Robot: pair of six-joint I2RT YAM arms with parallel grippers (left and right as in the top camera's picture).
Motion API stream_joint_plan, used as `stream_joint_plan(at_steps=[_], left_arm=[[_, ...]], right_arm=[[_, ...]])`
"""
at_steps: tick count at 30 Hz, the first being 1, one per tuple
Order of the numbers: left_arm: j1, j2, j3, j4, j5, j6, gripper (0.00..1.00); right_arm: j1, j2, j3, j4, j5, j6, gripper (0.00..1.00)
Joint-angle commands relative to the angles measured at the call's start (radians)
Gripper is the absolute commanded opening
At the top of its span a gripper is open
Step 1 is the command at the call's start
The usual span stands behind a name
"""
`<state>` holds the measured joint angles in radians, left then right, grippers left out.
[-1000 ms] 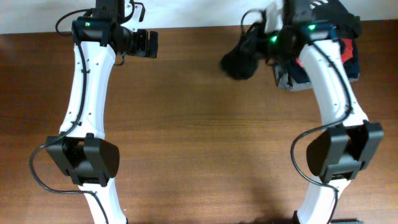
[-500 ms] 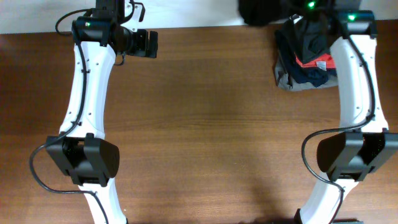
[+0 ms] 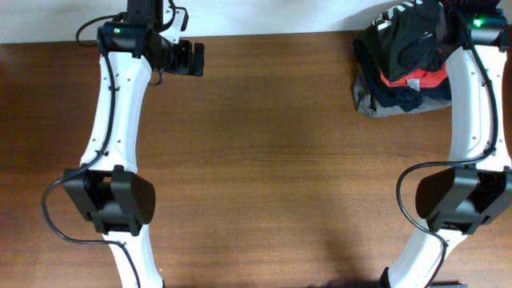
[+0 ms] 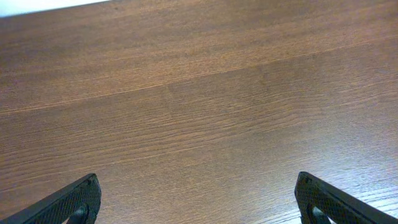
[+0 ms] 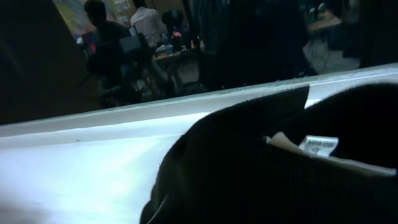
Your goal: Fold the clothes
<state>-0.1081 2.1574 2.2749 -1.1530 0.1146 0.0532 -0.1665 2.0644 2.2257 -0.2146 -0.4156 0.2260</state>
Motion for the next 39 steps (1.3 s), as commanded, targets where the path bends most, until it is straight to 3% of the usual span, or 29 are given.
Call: stream_joint_plan(at_steps=[1,19,26,34,39], left_arm=[[0.000,0.021,0.003,0.000,-0.008,0.016,0.99],[0.000,0.021,0.003,0.026,-0.007,0.016,0.99],[0.000,0.021,0.003,0.027,-0.008,0.016,0.99],[0.000,0.021,0.003,0.052,-0.007,0.016,0.99],[0.000,0.021,0.003,0.059,-0.007,0.016,0.99]], right_arm=[[-0.038,0.020,0.035,0.026,0.028,-0.074,0.04],[-0.127,0.085,0.035,0.071,-0.008,-0.118,0.04],[-0.141,0.146,0.035,0.162,-0.090,-0.117,0.04],[-0.143,0.212,0.035,0.135,-0.134,-0.134,0.04],[-0.146,0.215,0.035,0.016,-0.131,-0.175,0.04]])
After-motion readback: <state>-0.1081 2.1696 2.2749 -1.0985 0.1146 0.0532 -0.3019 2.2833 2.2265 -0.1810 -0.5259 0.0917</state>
